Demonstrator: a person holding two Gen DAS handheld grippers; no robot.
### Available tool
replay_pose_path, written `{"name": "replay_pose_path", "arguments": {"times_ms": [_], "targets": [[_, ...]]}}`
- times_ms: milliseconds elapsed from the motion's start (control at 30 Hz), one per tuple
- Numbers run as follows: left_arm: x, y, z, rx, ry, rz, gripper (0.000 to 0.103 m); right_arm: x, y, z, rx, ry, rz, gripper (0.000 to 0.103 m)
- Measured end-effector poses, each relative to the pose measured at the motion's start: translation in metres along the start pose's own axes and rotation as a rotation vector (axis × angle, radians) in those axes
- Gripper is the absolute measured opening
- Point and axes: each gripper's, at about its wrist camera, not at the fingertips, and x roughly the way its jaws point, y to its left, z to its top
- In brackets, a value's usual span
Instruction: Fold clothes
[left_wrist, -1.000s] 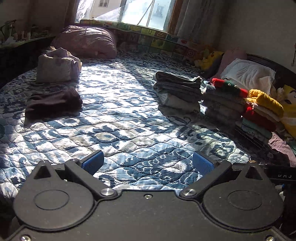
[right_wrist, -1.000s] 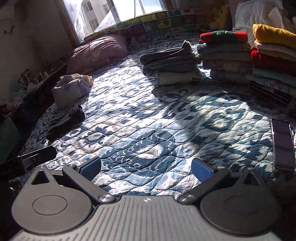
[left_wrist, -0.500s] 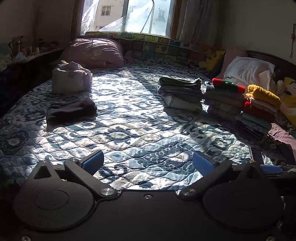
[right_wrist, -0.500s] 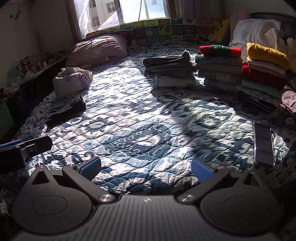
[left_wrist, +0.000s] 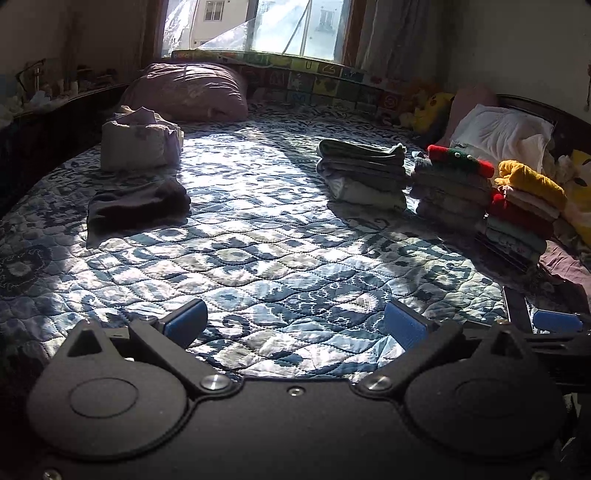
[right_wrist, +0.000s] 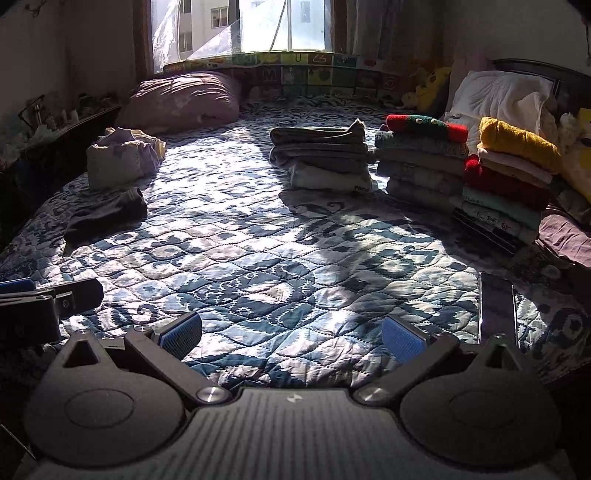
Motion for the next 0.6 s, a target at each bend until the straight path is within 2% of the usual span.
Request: {"name": "replay_pose_path", "arguments": {"times_ms": [600], "targets": [[0.018,-0.012,-0.012,0.097,0.01,0.067,0.103,0.029,-0.001,-0.007,0.009,0.052,0.011,0.103]]}}
